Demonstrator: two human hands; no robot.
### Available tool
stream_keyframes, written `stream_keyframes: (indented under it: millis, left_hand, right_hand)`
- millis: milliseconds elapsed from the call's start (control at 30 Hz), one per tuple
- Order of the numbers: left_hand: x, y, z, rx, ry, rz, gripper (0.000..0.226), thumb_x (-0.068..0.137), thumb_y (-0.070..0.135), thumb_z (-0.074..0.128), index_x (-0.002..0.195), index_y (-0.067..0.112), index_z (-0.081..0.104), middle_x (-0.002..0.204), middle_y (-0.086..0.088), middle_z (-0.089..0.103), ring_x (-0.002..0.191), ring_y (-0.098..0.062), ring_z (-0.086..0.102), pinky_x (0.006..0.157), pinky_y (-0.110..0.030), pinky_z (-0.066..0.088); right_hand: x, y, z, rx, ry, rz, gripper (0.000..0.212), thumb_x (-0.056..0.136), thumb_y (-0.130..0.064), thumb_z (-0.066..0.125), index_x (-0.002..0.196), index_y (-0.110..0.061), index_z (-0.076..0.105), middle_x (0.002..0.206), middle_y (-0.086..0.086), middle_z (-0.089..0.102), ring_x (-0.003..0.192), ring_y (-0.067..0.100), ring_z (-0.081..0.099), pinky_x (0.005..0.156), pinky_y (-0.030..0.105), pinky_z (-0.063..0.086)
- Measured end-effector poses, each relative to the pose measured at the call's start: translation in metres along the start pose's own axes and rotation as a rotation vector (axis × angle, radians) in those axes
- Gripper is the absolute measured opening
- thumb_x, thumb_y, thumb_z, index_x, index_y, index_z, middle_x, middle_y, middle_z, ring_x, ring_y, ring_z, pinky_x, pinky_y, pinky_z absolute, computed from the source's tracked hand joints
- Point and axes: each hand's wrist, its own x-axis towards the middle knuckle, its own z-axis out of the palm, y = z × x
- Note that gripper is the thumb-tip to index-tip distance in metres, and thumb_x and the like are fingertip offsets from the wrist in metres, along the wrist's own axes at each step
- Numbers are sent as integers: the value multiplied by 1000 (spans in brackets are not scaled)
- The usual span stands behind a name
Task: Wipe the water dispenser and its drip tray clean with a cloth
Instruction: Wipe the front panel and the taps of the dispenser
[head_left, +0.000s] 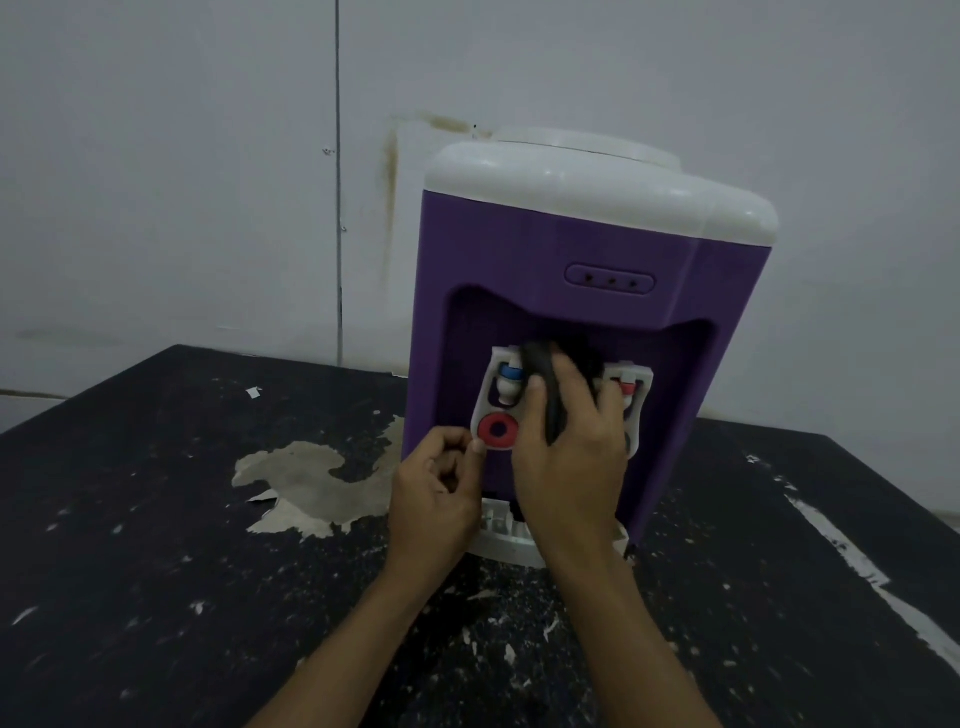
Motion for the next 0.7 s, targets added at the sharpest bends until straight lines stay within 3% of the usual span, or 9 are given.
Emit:
stream_keyframes:
  millis: [100, 233, 367, 433, 600, 700]
  left_hand:
    - [0, 3, 1, -6, -15, 15, 11, 101, 22, 58, 92, 18, 63, 63, -14, 60, 47, -23, 48, 43, -42, 41]
    - [0, 2, 1, 10, -4, 12, 11, 101, 19, 58, 91, 18, 64, 60, -8, 58, 46, -11, 46, 43, -27, 39]
    - [1, 3, 0, 7, -10, 20, 10, 101, 20, 58, 92, 18, 64, 60, -12, 60, 44, -22, 48, 41, -35, 41]
    - [0, 4, 1, 8, -11, 24, 11, 100, 20, 58, 91, 17, 63, 60, -15, 59, 44, -27, 48, 41, -37, 40]
    - [1, 5, 1, -31, -5, -19, 12, 101, 13, 58, 90, 15, 63, 60, -11, 60, 46, -12, 49, 43, -23, 41]
    - [2, 6, 1, -43, -7, -26, 11, 100, 17, 58, 91, 17, 63, 63, -13, 62, 48, -24, 54, 43, -30, 44]
  right_hand:
    - [-17, 14, 2, -31, -11, -155, 39, 98, -24, 60, 137, -22, 59, 106, 0, 48, 73, 3, 43, 59, 2, 40]
    - [-36, 30, 2, -70, -76, -155, 40, 96, -27, 59, 135, -20, 60, 104, -1, 49, 69, 4, 46, 58, 10, 46]
    - [-38, 28, 4, -60, -54, -168, 37, 94, -23, 63, 131, -18, 64, 103, -1, 49, 72, 2, 44, 60, 2, 42]
    - [-34, 25, 7, -35, -4, -161, 36, 96, -24, 61, 131, -18, 64, 103, 1, 51, 71, 3, 47, 62, 5, 45]
    - [-48, 37, 11, -41, -69, -182, 39, 94, -23, 64, 133, -20, 62, 102, -1, 48, 67, 6, 49, 52, 21, 52]
    - [-48, 34, 8, -27, -36, -189, 35, 96, -27, 61, 130, -20, 65, 102, 0, 51, 68, 6, 51, 54, 20, 54]
